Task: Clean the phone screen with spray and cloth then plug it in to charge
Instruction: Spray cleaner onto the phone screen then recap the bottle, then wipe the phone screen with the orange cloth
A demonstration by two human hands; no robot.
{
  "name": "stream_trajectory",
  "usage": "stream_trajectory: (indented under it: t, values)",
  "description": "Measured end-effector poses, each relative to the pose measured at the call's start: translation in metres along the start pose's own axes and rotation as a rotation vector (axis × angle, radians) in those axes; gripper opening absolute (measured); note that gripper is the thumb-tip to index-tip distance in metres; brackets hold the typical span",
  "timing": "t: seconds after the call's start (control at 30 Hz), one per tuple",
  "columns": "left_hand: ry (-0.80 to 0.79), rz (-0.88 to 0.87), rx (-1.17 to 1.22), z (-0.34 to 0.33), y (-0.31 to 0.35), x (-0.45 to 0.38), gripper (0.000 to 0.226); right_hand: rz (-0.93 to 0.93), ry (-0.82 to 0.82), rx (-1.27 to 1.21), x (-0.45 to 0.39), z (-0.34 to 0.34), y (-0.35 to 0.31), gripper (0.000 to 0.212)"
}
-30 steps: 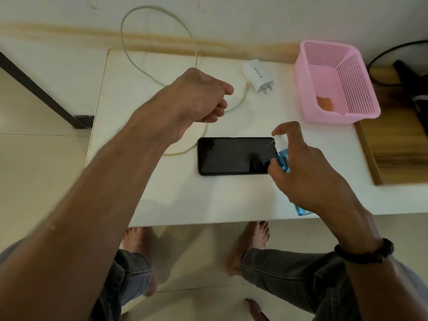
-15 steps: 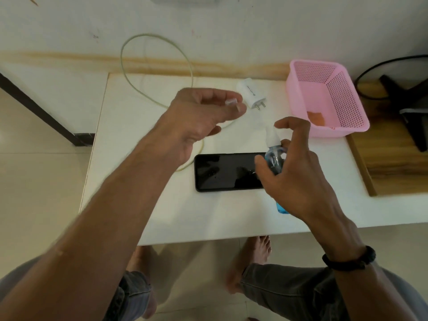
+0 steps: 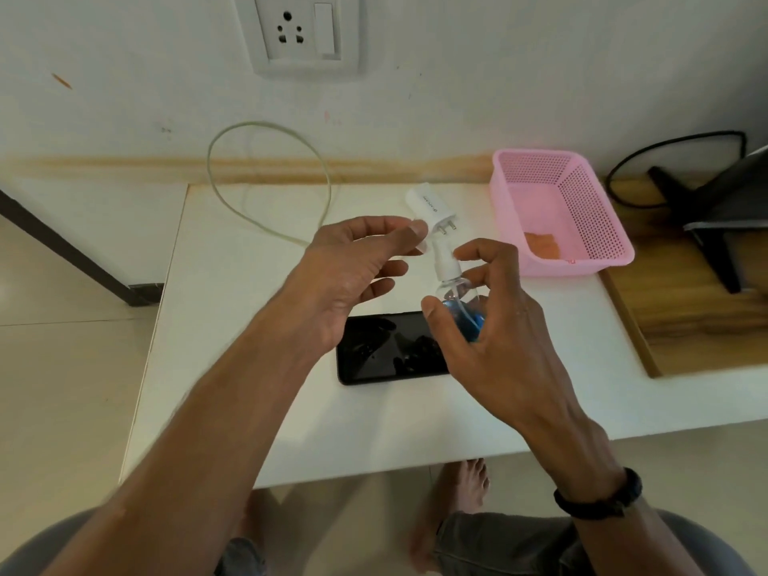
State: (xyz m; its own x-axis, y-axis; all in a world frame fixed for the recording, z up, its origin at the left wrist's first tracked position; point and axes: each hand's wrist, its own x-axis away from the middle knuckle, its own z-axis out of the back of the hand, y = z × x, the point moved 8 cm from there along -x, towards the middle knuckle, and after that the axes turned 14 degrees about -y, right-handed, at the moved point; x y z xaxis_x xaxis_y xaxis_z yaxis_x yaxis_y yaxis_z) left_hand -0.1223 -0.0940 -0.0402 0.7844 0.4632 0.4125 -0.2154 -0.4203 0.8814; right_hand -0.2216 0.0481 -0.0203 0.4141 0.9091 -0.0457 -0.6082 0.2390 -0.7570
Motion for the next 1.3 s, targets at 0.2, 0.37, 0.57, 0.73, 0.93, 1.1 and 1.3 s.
stream_trajectory:
  t: [0.2,0.37,0.57,0.73,0.93,1.1,1.3]
  values:
    - [0.043,-0.018,0.029,0.002,-0.001,-0.005,0.027,-0.013,0.023,0.061,-0.005,0.004,0.005,0.054]
    - [0.14,-0.007,0.113,-0.004,-0.006,-0.021,0.023,-0.075,0.16,0.159,-0.028,0.028,0.023,0.045]
    - [0.142,-0.022,0.09,-0.044,-0.02,-0.05,0.018,-0.119,0.199,0.179,-0.053,0.042,0.058,0.04]
    - [0.224,-0.067,0.003,-0.048,-0.027,-0.066,0.016,-0.124,0.205,0.146,-0.059,0.043,0.072,0.037]
    - [0.227,-0.057,-0.021,-0.047,-0.037,-0.077,0.024,-0.197,0.19,0.084,-0.061,0.044,0.077,0.05]
    - [0.228,-0.055,-0.187,-0.041,-0.036,-0.081,0.019,-0.164,0.106,-0.078,-0.062,0.059,0.072,0.089]
    - [0.303,-0.085,-0.331,-0.03,-0.032,-0.083,0.015,-0.287,0.455,-0.157,-0.052,0.107,0.086,0.049]
